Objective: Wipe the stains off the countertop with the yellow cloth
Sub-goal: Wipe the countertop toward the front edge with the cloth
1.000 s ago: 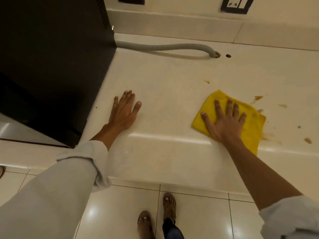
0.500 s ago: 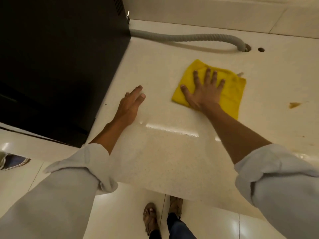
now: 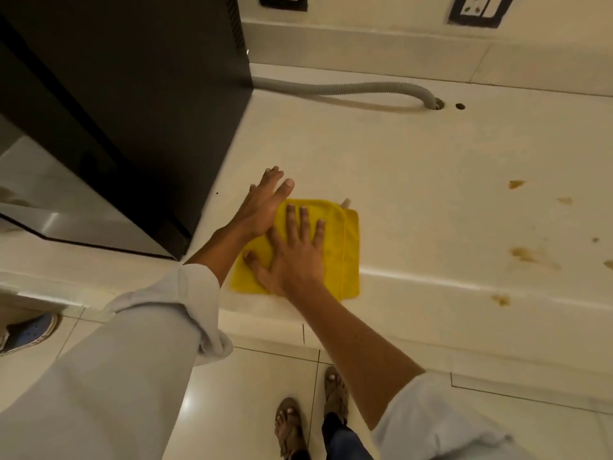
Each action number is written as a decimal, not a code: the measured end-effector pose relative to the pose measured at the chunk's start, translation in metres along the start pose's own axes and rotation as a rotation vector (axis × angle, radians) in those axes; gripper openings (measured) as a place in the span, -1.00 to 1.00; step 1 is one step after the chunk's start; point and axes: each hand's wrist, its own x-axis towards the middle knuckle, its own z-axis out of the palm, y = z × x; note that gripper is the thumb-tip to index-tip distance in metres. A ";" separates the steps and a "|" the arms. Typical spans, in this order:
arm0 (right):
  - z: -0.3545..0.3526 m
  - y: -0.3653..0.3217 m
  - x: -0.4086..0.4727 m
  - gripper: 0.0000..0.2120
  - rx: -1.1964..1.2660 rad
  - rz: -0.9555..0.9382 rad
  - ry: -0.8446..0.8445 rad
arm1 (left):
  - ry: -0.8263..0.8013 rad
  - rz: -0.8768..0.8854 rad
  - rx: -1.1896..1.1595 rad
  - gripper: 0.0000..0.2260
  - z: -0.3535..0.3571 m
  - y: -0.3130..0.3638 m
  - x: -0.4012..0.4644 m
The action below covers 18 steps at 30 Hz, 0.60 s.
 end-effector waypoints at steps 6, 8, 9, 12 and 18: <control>-0.003 0.038 -0.062 -0.19 0.022 0.074 0.061 | -0.061 0.049 0.079 -0.44 0.048 0.012 -0.014; -0.004 0.059 -0.077 -0.19 0.014 0.114 0.075 | -0.072 0.066 0.108 -0.44 0.069 0.020 -0.014; -0.006 0.070 -0.084 -0.19 0.007 0.133 0.082 | -0.082 0.077 0.128 -0.43 0.078 0.024 -0.014; -0.012 0.106 -0.100 -0.19 -0.016 0.185 0.091 | -0.109 0.114 0.222 -0.38 0.106 0.039 -0.011; -0.026 0.169 -0.115 -0.20 -0.022 0.297 0.133 | -0.120 0.235 0.435 -0.37 0.152 0.071 -0.008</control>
